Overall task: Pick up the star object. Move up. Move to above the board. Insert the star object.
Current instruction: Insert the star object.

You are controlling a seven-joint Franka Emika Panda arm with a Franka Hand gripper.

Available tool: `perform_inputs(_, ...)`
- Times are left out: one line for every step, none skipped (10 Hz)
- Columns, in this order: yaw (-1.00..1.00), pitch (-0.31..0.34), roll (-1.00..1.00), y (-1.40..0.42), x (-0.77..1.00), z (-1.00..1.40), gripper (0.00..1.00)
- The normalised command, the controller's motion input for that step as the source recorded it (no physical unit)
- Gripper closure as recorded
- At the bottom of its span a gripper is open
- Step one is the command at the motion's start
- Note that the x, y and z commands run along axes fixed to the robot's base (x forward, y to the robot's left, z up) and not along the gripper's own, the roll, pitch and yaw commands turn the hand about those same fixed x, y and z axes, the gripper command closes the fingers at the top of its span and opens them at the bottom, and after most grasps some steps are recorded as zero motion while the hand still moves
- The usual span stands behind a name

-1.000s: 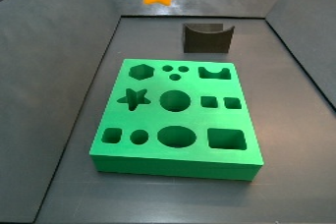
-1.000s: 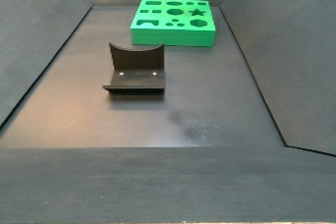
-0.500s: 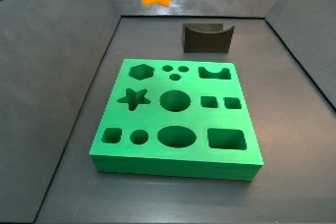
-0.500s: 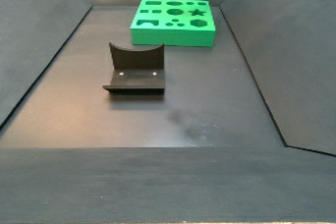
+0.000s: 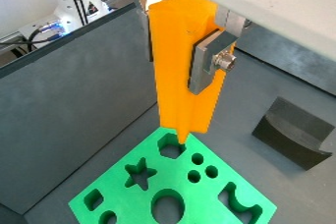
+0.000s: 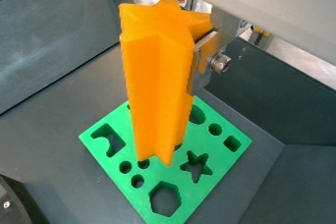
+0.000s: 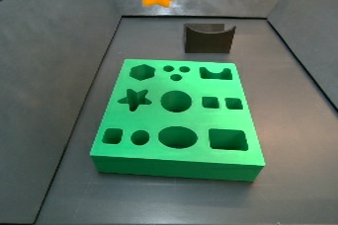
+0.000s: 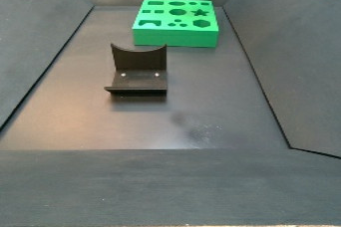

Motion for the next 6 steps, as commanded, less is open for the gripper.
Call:
perform_inputs(0.00, 0.001, 0.05, 0.00, 0.00, 0.00, 1.00)
perform_inputs(0.00, 0.004, 0.05, 0.00, 0.00, 0.00, 1.00)
perform_inputs(0.00, 0.009, 0.04, 0.00, 0.00, 0.00, 1.00)
perform_inputs(0.00, 0.013, 0.04, 0.00, 0.00, 0.00, 1.00)
perform_inputs(0.00, 0.021, 0.04, 0.00, 0.00, 0.00, 1.00)
perform_inputs(0.00, 0.027, 0.03, 0.00, 0.00, 0.00, 1.00)
